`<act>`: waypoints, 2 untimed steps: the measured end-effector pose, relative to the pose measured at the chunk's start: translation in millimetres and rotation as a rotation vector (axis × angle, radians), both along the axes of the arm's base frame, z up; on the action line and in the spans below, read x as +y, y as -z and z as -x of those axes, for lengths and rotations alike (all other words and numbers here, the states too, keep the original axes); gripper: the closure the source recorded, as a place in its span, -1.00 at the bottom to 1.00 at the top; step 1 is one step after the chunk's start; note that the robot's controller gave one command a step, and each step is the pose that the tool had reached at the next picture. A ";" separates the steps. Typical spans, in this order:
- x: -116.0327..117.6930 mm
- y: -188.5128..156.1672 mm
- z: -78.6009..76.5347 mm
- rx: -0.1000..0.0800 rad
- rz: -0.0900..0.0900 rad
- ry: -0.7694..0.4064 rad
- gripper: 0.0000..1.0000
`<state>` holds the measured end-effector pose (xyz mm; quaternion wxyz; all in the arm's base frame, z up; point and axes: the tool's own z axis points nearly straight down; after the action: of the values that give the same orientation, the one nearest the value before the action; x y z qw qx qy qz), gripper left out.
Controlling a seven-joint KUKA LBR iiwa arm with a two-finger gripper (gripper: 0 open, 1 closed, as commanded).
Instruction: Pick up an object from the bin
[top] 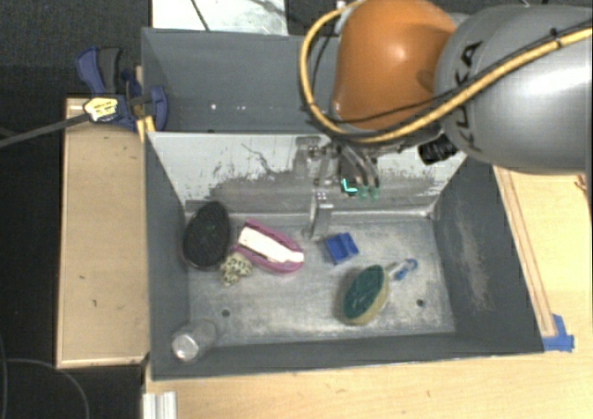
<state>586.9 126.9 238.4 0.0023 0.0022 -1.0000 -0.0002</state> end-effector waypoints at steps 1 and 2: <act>43.0 126.0 15.0 0.002 0.000 0.023 -1.00; 74.1 166.4 38.7 -0.008 -0.002 0.104 -1.00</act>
Offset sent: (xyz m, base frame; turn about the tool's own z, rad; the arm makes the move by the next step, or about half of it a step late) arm -0.0130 0.0415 -0.1217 0.0263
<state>548.3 201.1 72.1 -0.0016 -0.0498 -0.9988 -0.0015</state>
